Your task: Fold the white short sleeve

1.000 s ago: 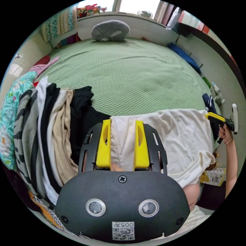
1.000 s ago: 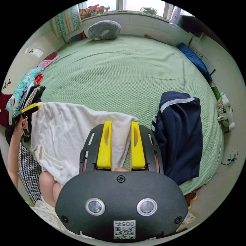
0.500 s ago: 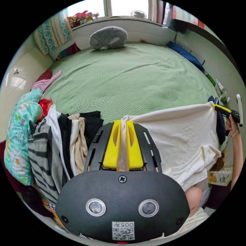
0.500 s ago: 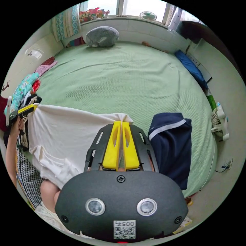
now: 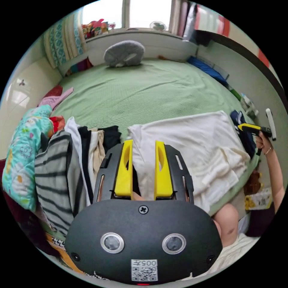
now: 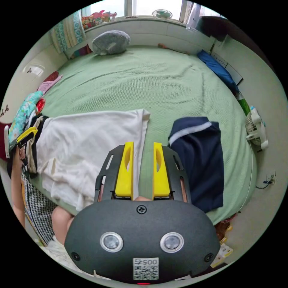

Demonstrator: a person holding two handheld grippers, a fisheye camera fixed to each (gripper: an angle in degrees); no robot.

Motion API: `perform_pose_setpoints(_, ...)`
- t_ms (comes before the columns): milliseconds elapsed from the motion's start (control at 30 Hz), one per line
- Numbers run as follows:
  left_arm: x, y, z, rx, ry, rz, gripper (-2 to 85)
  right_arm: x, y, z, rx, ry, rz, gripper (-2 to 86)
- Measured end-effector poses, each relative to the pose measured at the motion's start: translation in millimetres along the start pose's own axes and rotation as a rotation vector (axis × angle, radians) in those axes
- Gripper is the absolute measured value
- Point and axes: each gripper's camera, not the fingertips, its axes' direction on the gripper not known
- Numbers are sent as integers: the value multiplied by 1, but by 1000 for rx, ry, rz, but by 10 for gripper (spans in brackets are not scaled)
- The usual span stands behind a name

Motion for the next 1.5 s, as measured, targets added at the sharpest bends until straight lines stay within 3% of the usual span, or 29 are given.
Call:
perform_pose_setpoints(133,38,64,-8,-51,12,-10,108,-9,76,-7,-43,-21,85,67)
perform_pose_setpoints(300,51,122,-4,-72,-52,-177,91,-27,149,-11,5,-7,193,67)
perform_pose_setpoints(700,20,163,22,-82,44,-406,120,-10,144,-6,-15,-1,239,67)
perform_pose_setpoints(767,21,165,33,-114,83,-407,123,-9,142,4,-41,-1,253,68)
perform_pose_setpoints(967,44,170,44,-101,-84,-322,114,-29,151,8,12,75,230,59)
perform_pose_setpoints(1133,42,164,41,-123,-49,-315,68,-33,153,6,19,47,193,-5)
perform_pose_setpoints(1500,30,181,47,-176,-11,-307,46,-16,171,-3,-36,34,221,-12)
